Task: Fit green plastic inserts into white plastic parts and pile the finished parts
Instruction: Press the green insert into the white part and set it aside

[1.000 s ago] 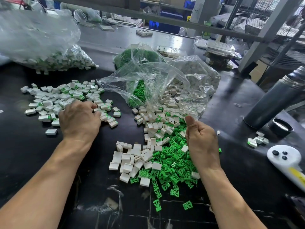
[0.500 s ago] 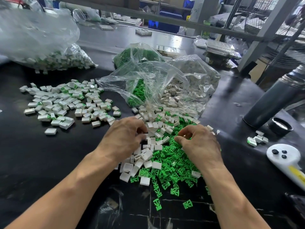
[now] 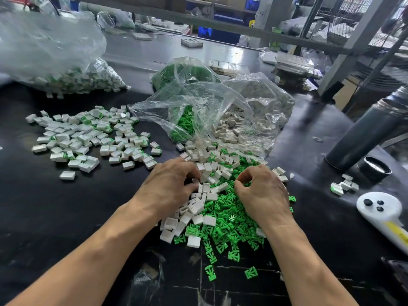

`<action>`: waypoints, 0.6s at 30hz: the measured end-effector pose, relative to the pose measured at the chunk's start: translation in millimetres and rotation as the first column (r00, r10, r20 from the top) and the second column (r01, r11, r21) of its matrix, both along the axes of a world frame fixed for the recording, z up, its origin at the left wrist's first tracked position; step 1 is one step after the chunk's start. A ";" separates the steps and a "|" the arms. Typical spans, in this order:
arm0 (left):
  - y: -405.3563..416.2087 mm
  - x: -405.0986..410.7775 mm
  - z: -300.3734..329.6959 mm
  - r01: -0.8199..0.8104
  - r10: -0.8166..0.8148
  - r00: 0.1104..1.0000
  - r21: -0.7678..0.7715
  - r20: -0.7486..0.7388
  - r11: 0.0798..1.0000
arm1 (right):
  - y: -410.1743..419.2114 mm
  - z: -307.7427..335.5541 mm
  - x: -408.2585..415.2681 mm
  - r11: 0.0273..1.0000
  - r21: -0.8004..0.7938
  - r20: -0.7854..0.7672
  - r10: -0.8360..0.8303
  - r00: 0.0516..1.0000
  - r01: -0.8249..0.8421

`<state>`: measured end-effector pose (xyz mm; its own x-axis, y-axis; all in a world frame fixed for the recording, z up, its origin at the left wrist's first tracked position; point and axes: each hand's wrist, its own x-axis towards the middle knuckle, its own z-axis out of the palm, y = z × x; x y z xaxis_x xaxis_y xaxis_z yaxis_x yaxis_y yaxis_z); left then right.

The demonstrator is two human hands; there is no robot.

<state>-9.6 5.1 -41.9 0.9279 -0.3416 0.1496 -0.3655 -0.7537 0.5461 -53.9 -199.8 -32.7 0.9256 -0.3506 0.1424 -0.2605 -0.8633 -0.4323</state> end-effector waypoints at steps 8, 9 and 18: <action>1.5 0.3 0.8 0.008 -0.008 1.000 -0.043 -0.008 0.999 | 1.4 0.5 -0.5 0.999 0.023 -0.037 0.036 0.999 -0.036; 2.5 0.8 1.3 0.001 -0.003 1.000 -0.070 -0.031 0.998 | 1.9 0.4 -0.5 0.999 0.020 -0.038 0.036 0.999 -0.035; 6.1 -3.5 15.0 -0.023 -0.078 0.981 -0.508 -0.178 0.861 | 4.7 -1.4 -1.3 0.998 0.035 0.059 0.042 0.997 -0.044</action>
